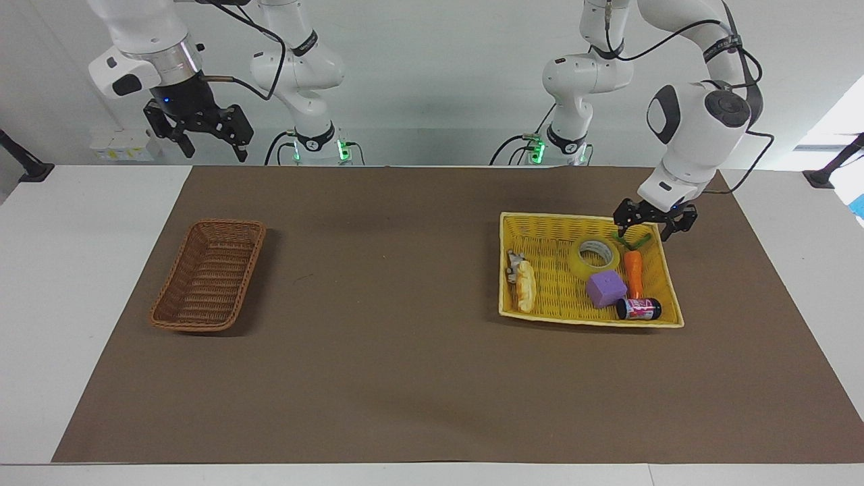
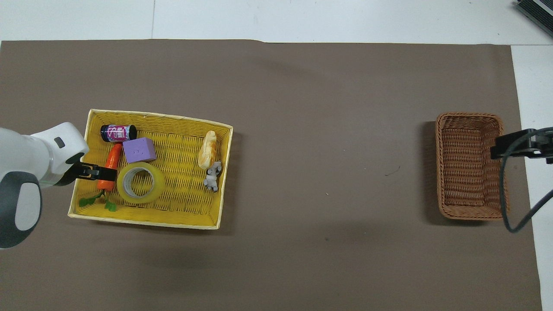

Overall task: Move tape to another basket
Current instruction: 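Reach the left gripper into the yellow tray to the tape roll, then grasp the yellow tape roll with the left gripper and lift it, then carry the tape toward the basket while the right gripper reaches toward it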

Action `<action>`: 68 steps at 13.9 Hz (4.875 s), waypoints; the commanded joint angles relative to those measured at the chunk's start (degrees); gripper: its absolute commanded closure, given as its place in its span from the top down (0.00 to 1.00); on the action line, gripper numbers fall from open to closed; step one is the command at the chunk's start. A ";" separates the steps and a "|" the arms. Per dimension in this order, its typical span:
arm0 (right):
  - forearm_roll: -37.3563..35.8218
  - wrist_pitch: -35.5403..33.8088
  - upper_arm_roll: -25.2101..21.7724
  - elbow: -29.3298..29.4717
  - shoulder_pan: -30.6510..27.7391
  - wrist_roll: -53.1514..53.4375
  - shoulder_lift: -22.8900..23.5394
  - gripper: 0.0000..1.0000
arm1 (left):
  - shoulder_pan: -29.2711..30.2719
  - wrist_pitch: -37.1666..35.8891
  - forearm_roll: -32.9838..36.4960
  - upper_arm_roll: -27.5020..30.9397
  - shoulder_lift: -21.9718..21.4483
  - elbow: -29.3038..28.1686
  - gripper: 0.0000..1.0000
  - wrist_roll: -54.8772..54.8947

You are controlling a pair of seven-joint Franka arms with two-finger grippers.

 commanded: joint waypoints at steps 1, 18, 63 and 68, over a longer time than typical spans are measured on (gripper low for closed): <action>0.32 0.19 0.34 -1.04 -0.38 0.44 -0.80 1.00 | -0.36 9.30 -0.69 0.17 -1.63 -9.03 1.00 0.90; 0.32 0.28 0.34 -1.12 -0.38 0.44 -0.89 1.00 | -2.47 10.16 -0.61 0.08 3.56 -8.72 0.00 -0.06; 36.62 14.43 1.84 -21.78 3.93 -8.00 -6.95 1.00 | -33.85 4.68 -29.34 -10.20 6.29 26.98 0.00 -49.90; 42.06 13.90 1.31 -21.69 2.17 -4.75 -6.95 1.00 | -33.85 2.83 -29.26 -10.11 6.29 26.63 0.00 -49.37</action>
